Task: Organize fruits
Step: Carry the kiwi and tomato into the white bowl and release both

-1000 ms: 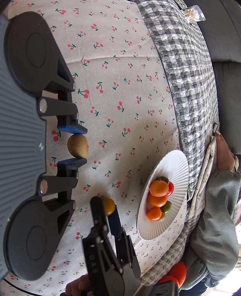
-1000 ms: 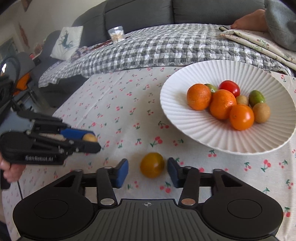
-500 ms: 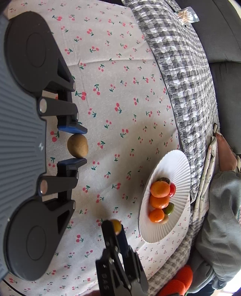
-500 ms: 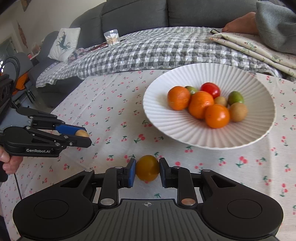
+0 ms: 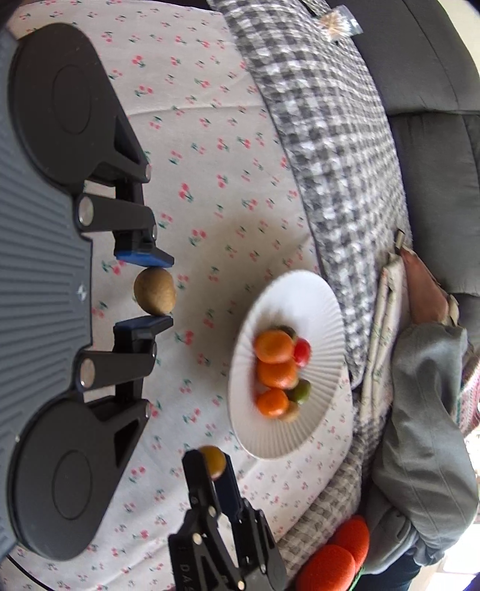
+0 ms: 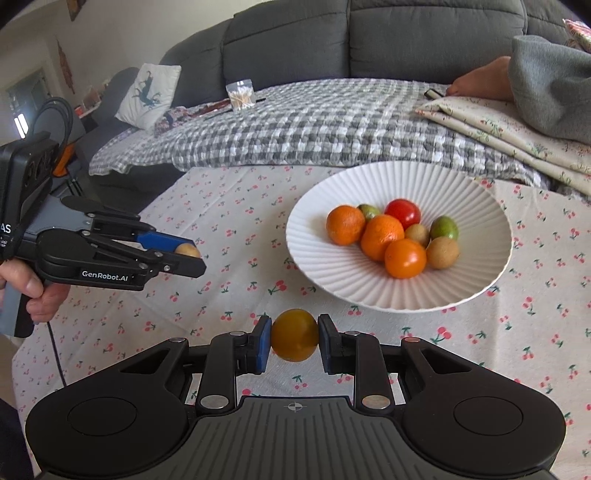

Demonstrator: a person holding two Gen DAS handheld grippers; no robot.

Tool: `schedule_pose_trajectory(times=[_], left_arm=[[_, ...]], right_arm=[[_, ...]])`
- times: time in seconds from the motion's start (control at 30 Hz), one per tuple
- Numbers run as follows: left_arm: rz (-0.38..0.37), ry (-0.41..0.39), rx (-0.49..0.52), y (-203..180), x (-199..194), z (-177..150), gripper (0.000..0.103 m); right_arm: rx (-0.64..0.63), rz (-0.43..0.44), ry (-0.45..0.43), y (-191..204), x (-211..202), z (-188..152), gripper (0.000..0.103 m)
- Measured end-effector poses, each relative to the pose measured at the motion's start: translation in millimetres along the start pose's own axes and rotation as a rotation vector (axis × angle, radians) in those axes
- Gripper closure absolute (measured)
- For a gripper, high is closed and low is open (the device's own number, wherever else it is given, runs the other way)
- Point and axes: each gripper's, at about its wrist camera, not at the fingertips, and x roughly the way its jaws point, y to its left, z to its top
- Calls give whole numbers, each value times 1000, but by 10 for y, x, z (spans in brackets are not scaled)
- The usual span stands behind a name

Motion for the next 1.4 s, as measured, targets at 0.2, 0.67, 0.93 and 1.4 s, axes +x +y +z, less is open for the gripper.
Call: schedule_pose_trajectory(times=[0.2,0.67,0.93,1.4], left_arm=[[-31,-18,26,-199,-7,123,77],[-78,-82,69,-648,248,545,77],[-74,-83,70,-753,464,622,77],[-50,-67,88,-771,761,580,77]], right_arm=[[-18,1,-22,-17,-116,27,78],[67,-97,-113,-345,-333,142,78],[112,-141,-128,-504,-312,180,78],[113,-160,-112,-550,-156,220,78]])
